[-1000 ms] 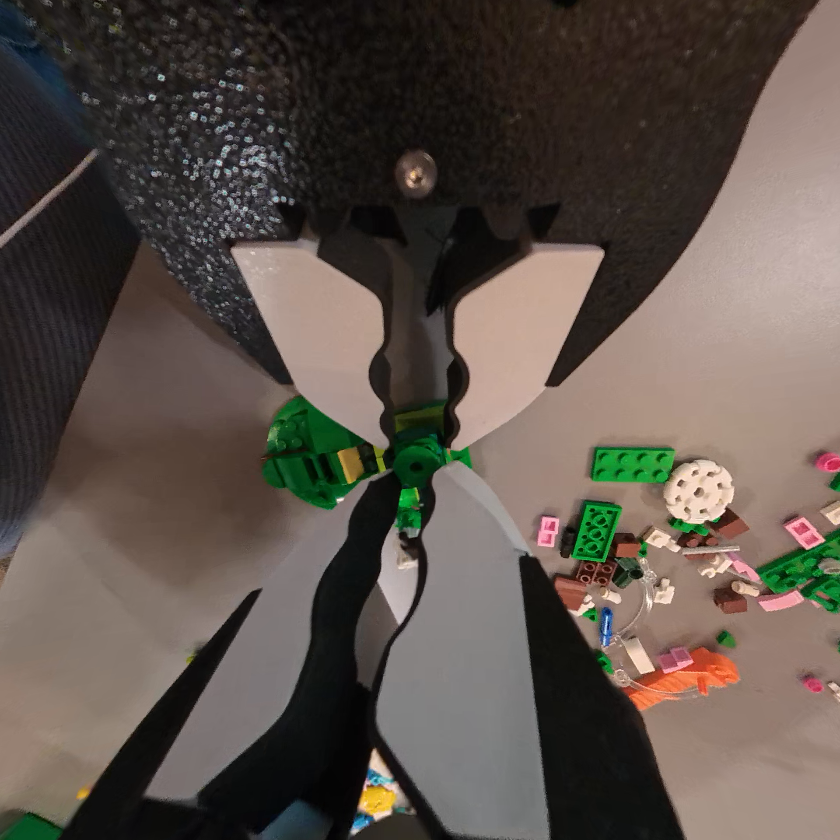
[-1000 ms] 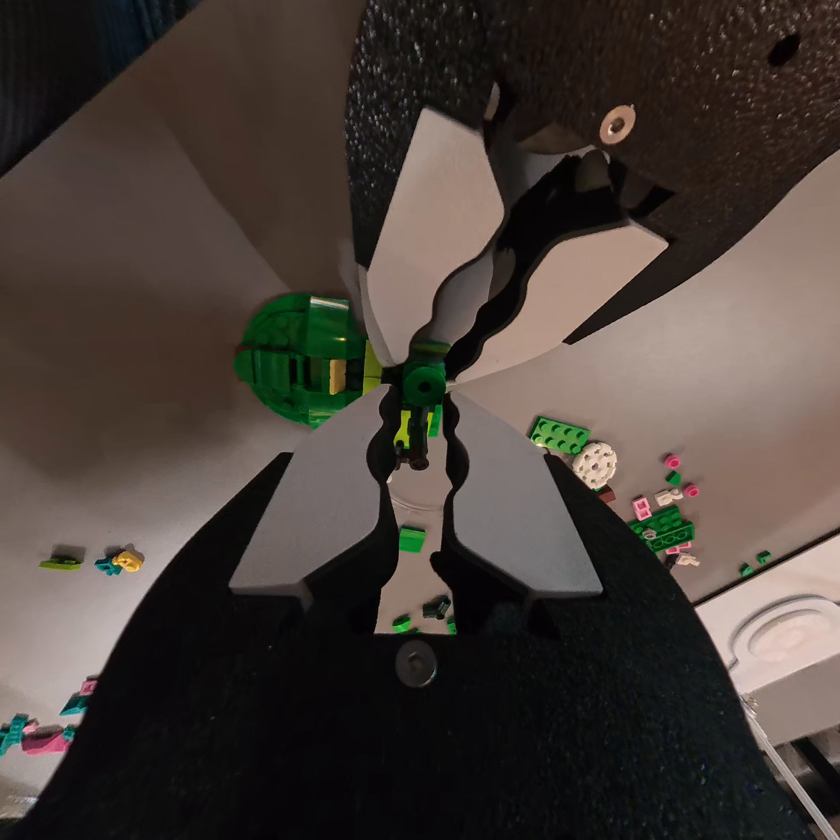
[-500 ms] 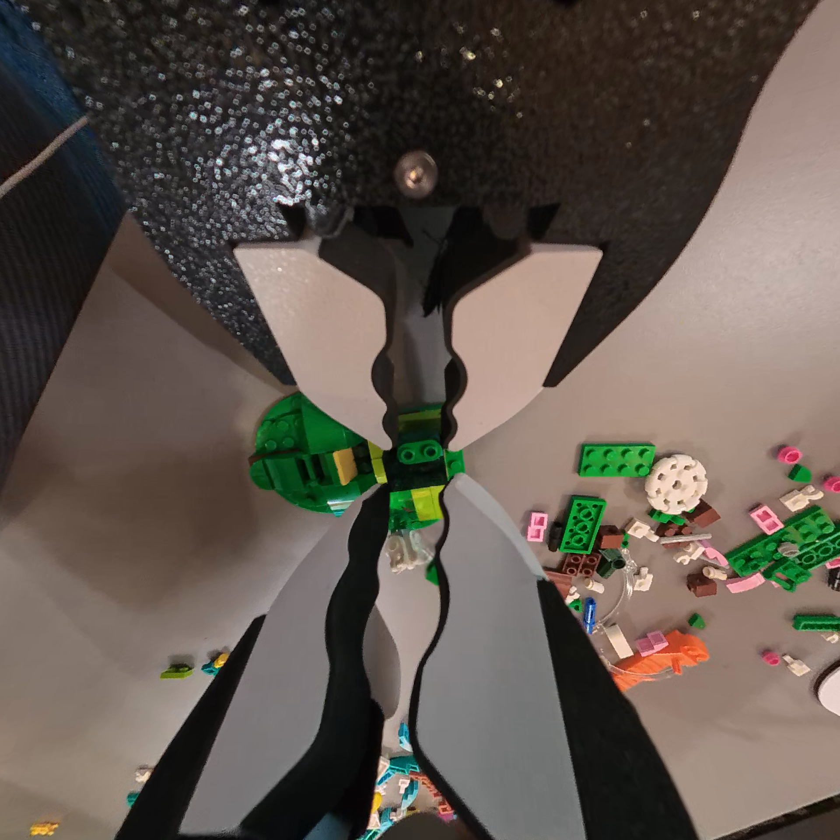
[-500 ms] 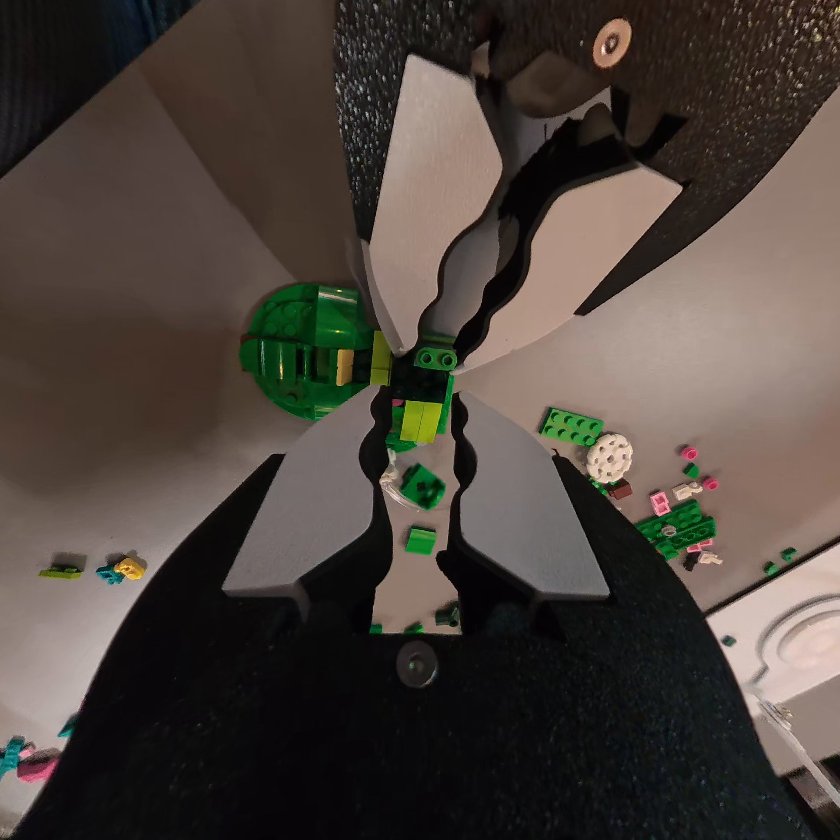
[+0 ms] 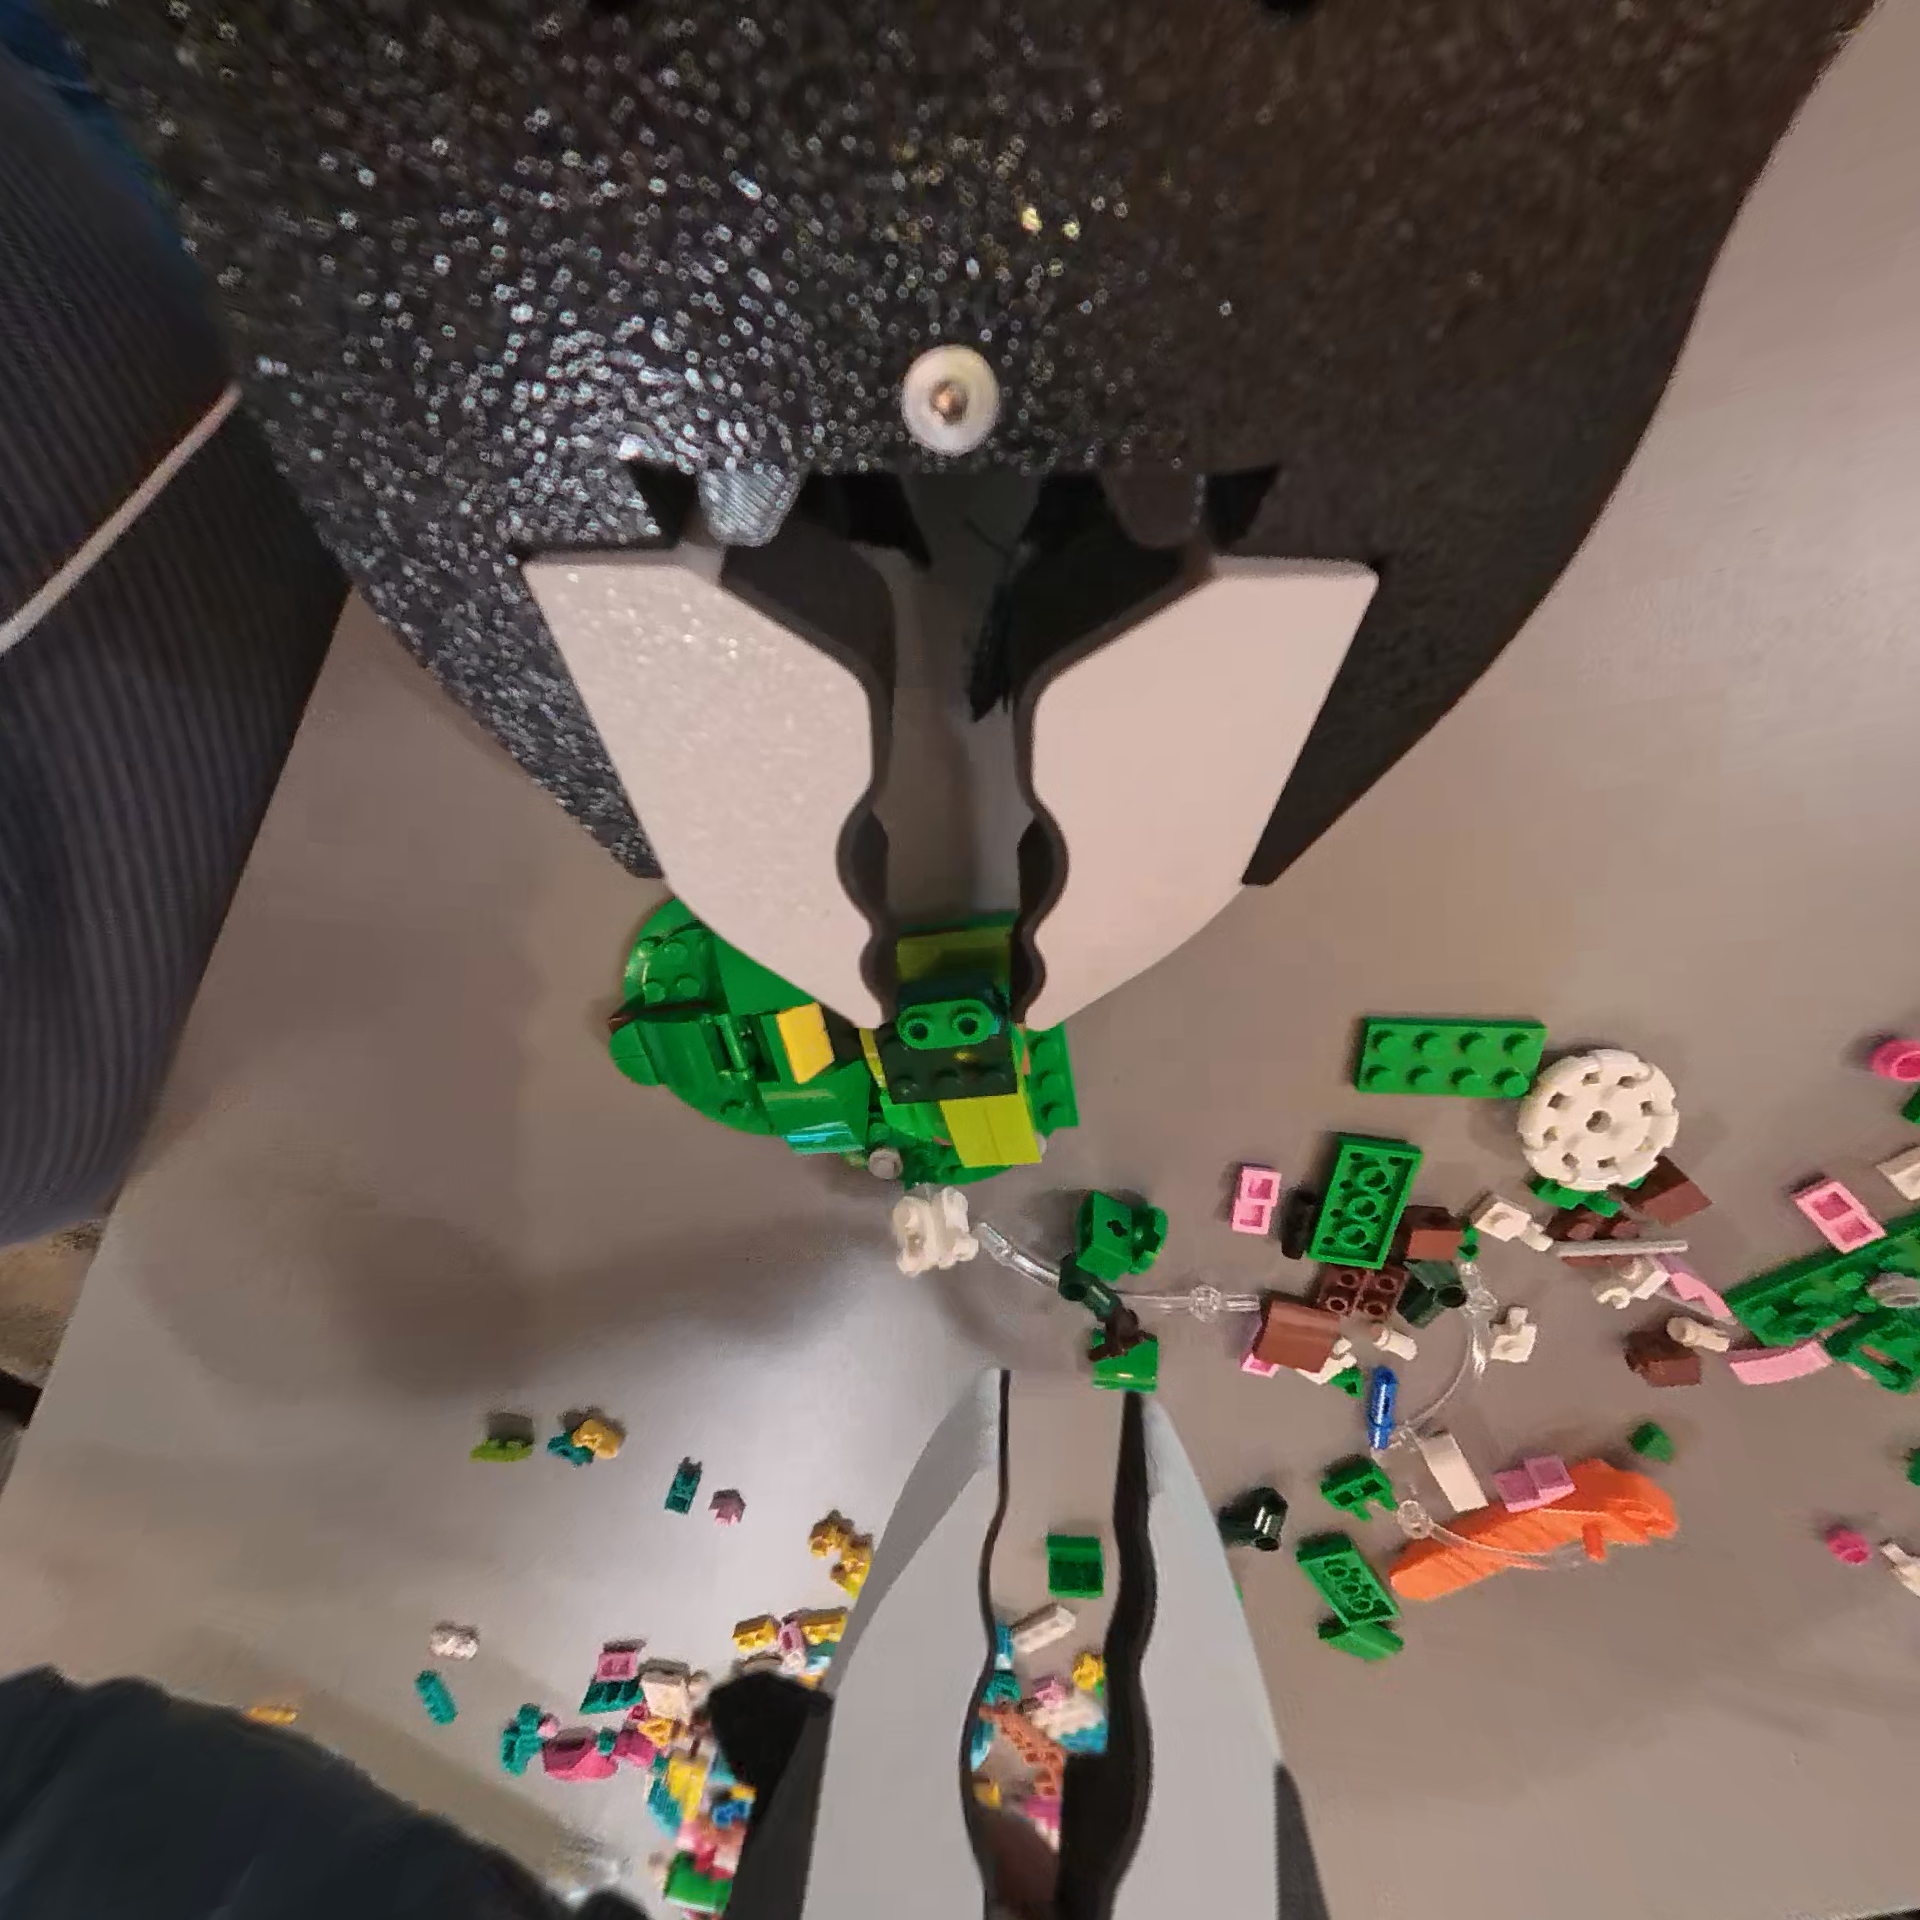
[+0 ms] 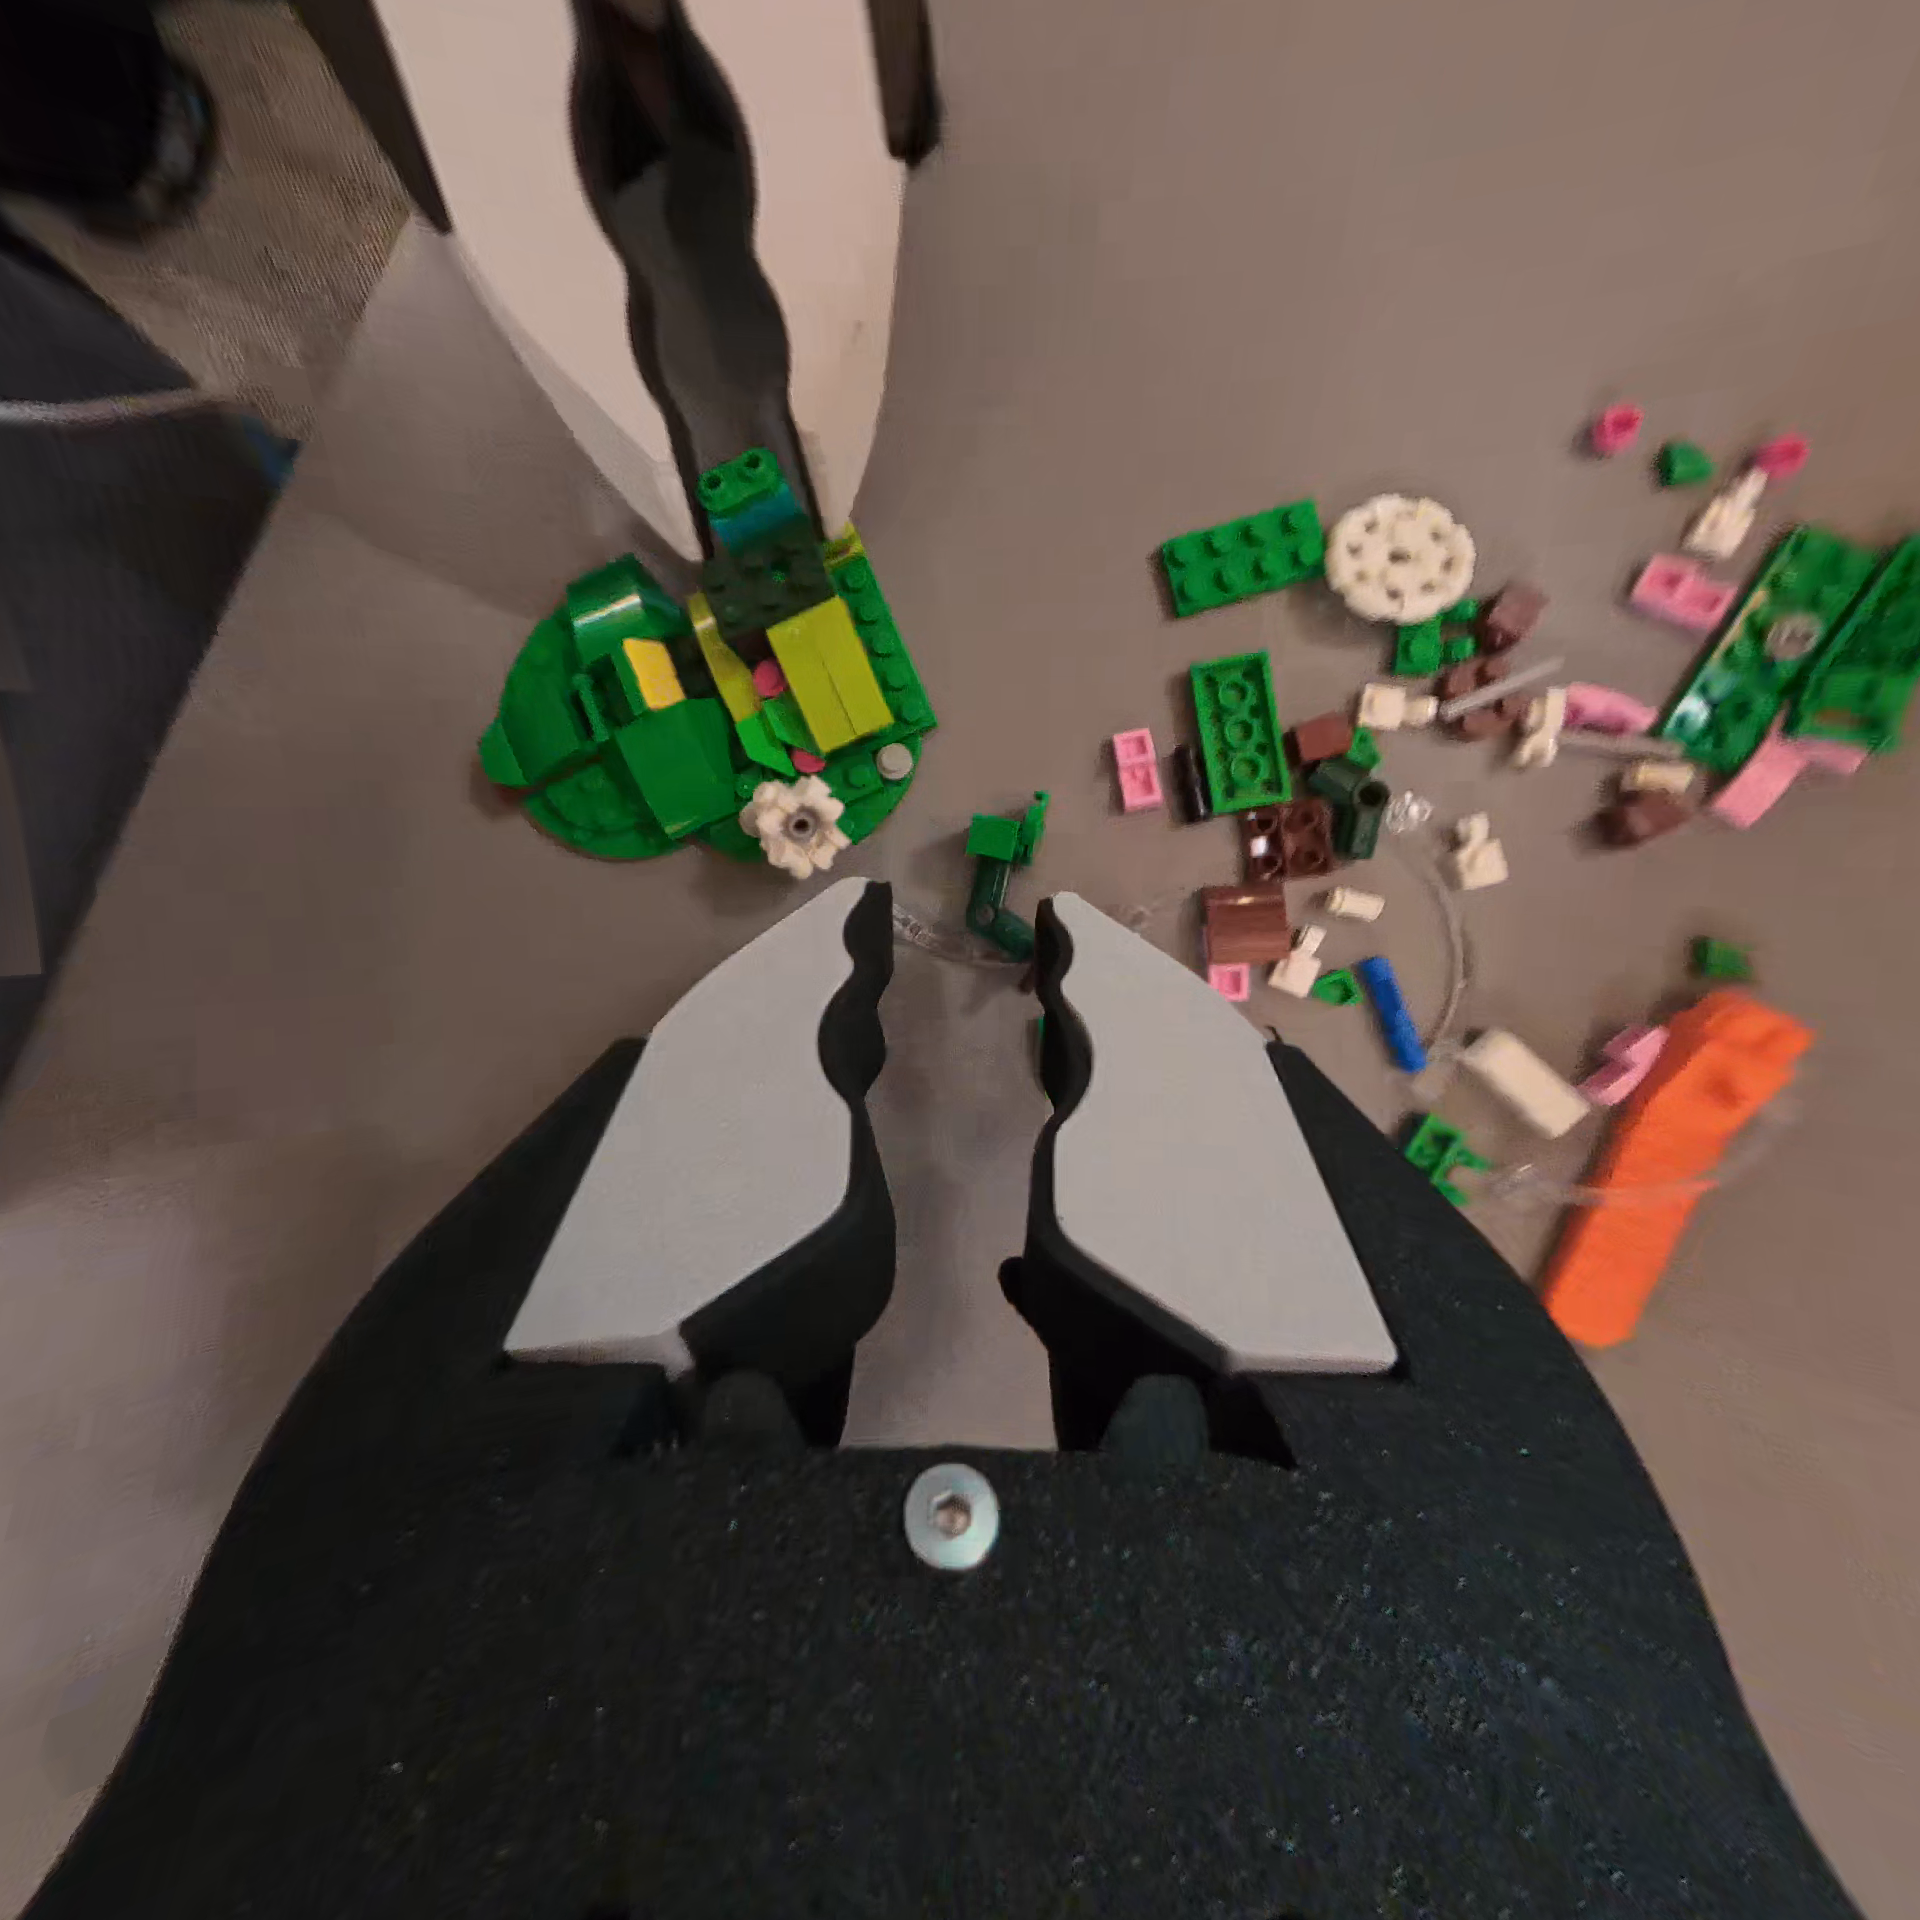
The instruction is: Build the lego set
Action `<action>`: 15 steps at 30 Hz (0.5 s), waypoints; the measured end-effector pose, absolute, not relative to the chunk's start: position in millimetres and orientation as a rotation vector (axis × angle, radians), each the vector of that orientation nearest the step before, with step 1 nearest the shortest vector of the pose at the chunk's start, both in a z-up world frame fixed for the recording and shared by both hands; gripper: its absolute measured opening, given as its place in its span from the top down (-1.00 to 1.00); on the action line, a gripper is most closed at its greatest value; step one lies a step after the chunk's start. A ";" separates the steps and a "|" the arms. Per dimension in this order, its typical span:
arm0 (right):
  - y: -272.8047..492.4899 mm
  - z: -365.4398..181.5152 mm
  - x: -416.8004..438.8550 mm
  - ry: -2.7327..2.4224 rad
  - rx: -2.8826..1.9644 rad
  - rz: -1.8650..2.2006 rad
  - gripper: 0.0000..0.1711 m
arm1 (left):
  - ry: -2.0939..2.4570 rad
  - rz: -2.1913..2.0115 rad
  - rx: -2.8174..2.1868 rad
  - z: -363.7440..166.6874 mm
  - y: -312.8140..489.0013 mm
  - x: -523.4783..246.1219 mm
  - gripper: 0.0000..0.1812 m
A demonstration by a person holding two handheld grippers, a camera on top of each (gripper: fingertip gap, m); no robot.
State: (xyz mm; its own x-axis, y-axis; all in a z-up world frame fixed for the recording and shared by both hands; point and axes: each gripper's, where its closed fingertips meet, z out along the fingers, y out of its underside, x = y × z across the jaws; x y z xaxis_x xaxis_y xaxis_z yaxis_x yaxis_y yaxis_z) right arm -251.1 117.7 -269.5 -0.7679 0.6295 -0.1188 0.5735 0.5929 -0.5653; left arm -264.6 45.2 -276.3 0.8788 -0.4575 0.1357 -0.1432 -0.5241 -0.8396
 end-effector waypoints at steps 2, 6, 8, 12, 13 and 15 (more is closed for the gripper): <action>121.8 -273.4 -251.5 -2.650 -1.119 0.983 0.72 | 0.434 -0.437 -2.112 -276.2 44.8 -264.0 0.76; 136.7 -279.4 -257.3 -2.518 -1.295 1.013 0.75 | 0.442 -0.454 -2.115 -276.5 42.4 -263.0 0.73; 136.1 -281.0 -256.7 -2.503 -1.368 1.089 0.73 | 0.440 -0.459 -2.121 -277.2 41.4 -264.0 0.72; 137.1 -289.9 -255.2 -2.539 -1.331 1.030 0.77 | 0.444 -0.461 -2.118 -276.7 40.0 -264.6 0.72; 137.0 -292.2 -254.5 -2.557 -1.312 0.998 0.80 | 0.443 -0.460 -2.121 -277.0 39.8 -264.9 0.72; 137.7 -295.2 -254.7 -2.577 -1.274 0.936 0.87 | 0.439 -0.460 -2.125 -277.5 39.6 -265.5 0.72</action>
